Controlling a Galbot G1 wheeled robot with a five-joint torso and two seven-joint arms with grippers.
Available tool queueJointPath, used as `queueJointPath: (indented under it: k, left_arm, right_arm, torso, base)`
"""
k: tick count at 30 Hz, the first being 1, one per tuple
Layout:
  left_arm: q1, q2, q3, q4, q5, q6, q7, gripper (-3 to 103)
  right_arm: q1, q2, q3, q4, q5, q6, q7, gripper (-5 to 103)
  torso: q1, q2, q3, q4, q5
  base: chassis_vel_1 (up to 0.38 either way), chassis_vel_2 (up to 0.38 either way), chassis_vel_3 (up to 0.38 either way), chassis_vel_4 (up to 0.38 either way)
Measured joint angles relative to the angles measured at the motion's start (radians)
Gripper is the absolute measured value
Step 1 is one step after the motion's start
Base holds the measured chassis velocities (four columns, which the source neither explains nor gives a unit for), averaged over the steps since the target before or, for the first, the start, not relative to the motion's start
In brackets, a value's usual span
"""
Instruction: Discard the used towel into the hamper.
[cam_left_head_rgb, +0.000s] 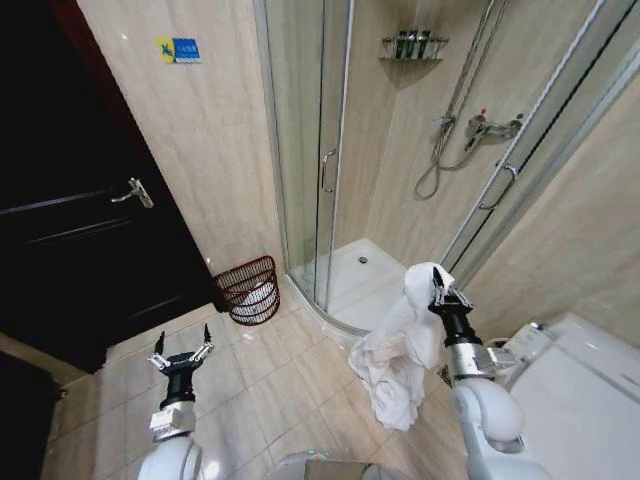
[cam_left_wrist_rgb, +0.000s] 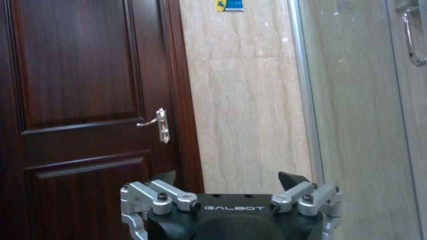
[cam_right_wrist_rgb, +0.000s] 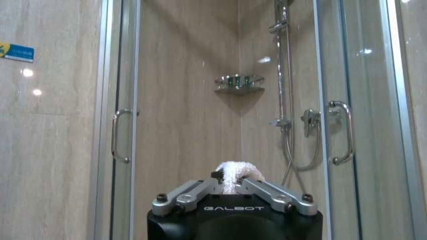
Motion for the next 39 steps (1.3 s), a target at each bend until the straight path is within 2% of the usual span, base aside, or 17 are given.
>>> queueJointPath:
  k: [11,39]
  left_arm:
    - [0.016,-0.018,0.0,-0.027,-0.001,0.017,0.024,100]
    - [0.04,-0.075,-0.002,-0.056,0.017,0.016,0.044,100]
  right_arm:
    - [-0.001,-0.014,0.003,0.021,0.002,-0.015,0.011,2]
    - [-0.001,-0.051,-0.005,0.018,0.01,0.001,0.008,2]
  torso:
    - [0.012,0.028,0.016,0.0,0.0]
    - [0.01,0.022,0.013,0.0,0.0]
  base:
    - [0.0,0.0,0.0,0.0]
    - [0.026,0.026,0.025,0.022]
